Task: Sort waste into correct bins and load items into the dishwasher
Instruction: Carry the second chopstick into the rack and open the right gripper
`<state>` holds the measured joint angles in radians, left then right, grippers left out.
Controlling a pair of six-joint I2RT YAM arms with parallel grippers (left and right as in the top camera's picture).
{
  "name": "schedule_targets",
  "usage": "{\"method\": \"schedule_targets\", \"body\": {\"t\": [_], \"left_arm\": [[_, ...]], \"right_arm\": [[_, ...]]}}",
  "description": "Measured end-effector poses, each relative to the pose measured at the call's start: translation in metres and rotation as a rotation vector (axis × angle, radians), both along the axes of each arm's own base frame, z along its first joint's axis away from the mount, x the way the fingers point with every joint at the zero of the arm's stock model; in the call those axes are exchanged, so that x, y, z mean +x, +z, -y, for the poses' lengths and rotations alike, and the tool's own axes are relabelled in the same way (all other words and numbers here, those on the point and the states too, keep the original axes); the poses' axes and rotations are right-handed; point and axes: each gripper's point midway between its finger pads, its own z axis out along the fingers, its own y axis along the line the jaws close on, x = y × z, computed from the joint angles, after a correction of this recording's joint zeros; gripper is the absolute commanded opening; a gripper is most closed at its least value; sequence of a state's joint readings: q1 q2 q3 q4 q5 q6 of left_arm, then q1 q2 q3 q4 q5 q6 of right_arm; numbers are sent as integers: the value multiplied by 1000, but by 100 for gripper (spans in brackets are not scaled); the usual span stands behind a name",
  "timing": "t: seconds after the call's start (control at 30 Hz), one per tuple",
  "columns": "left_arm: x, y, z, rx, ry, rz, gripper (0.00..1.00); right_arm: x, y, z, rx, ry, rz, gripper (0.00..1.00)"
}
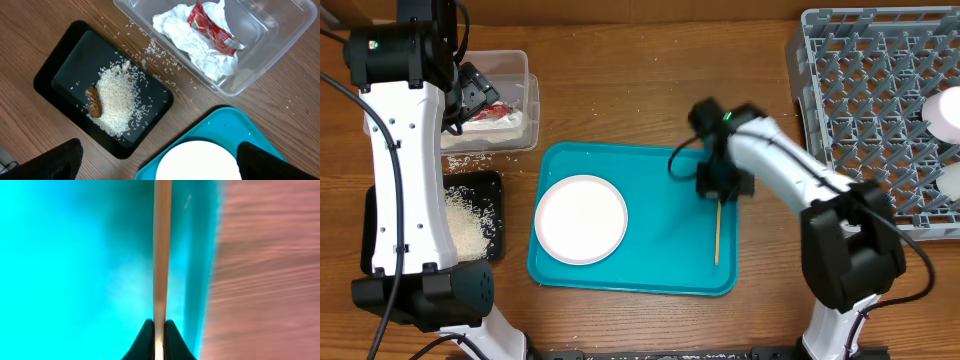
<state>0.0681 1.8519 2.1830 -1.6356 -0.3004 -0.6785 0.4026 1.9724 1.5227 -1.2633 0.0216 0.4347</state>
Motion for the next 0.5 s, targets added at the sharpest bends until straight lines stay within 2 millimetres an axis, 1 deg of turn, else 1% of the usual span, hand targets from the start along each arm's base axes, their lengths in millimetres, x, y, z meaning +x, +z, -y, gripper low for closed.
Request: {"method": "schedule_targets", "body": {"t": [0.07,0.1,0.2,0.3,0.33,0.37,0.43,0.5], "left_arm": [[0,0,0,0,0,0,100],[0,0,0,0,0,0,100],[0,0,0,0,0,0,100],[0,0,0,0,0,1,100],[0,0,0,0,0,0,100],[0,0,0,0,0,0,100],[0,0,0,0,0,0,100],[0,0,0,0,0,1,100]], "right_arm": [[22,26,8,24,9,50,4],[38,42,14,43,16,91,4],[79,90,43,74,43,228,4],[113,130,87,68,47,368,4],[118,136,98,63,42,392,4],[129,147,119,50,28,444,4],[143,158,155,25,-10,514,4],[152,164,188,-1,-54,564,4]]}}
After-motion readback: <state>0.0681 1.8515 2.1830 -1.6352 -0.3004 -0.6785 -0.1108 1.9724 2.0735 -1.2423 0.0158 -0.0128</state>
